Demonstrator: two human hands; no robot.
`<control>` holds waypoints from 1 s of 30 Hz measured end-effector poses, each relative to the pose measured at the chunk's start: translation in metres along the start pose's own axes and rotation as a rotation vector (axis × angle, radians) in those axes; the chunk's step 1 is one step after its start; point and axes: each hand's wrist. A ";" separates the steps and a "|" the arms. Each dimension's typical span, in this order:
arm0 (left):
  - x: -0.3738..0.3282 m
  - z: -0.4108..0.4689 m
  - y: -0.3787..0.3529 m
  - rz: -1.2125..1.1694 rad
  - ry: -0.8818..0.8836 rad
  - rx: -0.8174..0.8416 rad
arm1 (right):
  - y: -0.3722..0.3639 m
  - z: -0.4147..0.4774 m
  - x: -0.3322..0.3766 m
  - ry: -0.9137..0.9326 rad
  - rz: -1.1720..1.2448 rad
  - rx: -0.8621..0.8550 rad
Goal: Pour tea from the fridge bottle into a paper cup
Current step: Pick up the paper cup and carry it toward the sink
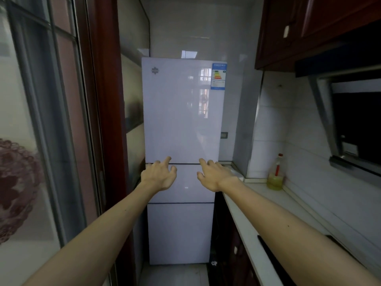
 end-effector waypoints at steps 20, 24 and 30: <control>-0.060 -0.083 -0.017 0.022 -0.294 0.158 | -0.021 -0.158 -0.005 -0.379 0.142 -0.008; -0.105 -0.104 -0.031 0.041 -0.427 0.206 | -0.031 -0.206 -0.018 -0.483 0.175 -0.002; -0.198 -0.161 -0.049 0.006 -0.637 0.252 | -0.034 -0.302 -0.059 -0.693 0.118 -0.022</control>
Point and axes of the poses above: each hand's wrist, its own z-axis towards the middle knuckle, its own y-axis out of the back of the hand, x = y × z, and after that the axes turned 10 degrees about x, right-handed
